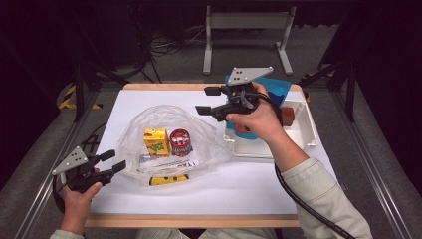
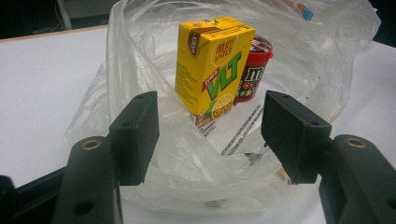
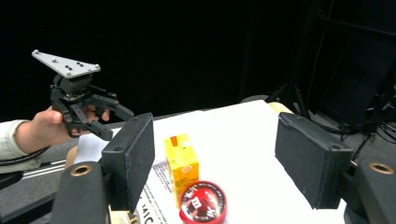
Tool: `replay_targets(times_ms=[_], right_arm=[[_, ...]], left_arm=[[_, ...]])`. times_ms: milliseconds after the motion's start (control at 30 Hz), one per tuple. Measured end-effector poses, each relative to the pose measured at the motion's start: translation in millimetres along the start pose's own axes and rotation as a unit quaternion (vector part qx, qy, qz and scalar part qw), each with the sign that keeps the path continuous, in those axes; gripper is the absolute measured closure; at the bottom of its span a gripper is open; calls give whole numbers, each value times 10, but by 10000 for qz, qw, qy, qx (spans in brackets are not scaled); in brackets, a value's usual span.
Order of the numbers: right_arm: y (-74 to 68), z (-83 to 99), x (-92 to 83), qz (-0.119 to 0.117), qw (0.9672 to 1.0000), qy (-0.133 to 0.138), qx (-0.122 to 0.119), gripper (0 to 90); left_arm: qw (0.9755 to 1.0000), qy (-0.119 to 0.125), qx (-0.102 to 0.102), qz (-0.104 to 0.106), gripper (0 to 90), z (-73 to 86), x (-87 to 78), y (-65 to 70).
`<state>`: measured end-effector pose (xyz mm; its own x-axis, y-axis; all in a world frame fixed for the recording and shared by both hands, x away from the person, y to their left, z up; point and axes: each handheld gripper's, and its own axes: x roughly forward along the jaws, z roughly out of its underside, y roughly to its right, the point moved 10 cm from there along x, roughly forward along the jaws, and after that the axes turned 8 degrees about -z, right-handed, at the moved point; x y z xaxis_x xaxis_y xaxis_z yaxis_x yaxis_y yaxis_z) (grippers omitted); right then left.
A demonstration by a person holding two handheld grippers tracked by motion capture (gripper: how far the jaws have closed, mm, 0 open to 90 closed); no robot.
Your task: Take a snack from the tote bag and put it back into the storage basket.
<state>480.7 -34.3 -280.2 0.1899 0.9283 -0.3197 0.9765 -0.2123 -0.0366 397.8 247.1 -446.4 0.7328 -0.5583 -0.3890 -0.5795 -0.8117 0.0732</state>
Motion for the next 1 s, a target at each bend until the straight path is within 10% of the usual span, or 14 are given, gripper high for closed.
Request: replay_targets(times_ms=[1000], right_arm=[[-129, 356, 919, -565, 9974, -444, -80, 271]], left_arm=[[10000, 41, 23, 21, 375, 32, -77, 10]])
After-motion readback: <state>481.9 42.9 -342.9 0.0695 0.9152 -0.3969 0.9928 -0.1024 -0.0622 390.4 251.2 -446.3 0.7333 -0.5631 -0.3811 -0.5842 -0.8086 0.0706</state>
